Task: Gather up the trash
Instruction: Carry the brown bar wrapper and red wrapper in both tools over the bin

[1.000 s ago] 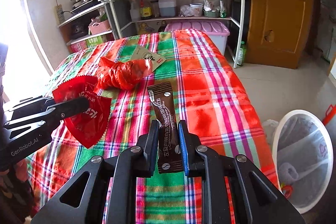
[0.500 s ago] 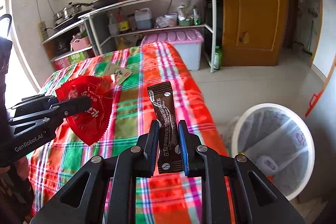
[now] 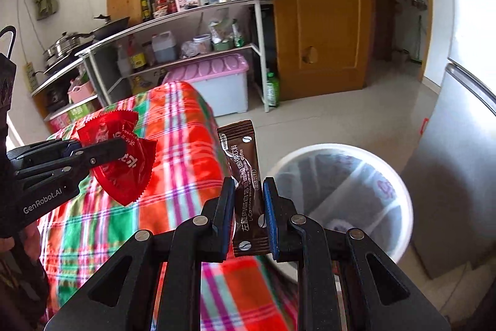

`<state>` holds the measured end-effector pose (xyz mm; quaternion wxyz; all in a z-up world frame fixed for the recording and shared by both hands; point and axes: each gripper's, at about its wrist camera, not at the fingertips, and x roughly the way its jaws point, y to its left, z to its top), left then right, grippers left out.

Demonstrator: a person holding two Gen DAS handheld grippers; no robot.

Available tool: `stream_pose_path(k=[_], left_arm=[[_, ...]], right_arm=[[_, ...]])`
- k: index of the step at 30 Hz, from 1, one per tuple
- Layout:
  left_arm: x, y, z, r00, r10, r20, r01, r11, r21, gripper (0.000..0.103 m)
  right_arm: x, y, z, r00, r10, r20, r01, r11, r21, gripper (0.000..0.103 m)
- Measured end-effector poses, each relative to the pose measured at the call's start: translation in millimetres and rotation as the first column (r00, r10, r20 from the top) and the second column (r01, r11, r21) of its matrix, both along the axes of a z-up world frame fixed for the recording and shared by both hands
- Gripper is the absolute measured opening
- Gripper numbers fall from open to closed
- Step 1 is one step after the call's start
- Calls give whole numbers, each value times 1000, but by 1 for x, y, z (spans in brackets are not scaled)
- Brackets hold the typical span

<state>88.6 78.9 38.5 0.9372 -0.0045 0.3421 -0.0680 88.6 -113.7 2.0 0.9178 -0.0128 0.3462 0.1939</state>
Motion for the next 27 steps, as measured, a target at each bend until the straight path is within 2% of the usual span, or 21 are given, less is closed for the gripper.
stream_pose_path(k=[12,19,27], left_arm=[[42,-62,-9,994,-103,-47,103,995,5,17],[62,-89,-24,986,-138,-93,137,990,-13,17],[74,-104,-45,980,-135,-144,137,991,7,17]], right_arm=[[11,-63,-2,990,-142,-11,142,990,-20,19],[24,-87,-19,978,-199,-59,196,979,-51,19],[34,-100,-45,966,-229,-116,222,972,-76,19]])
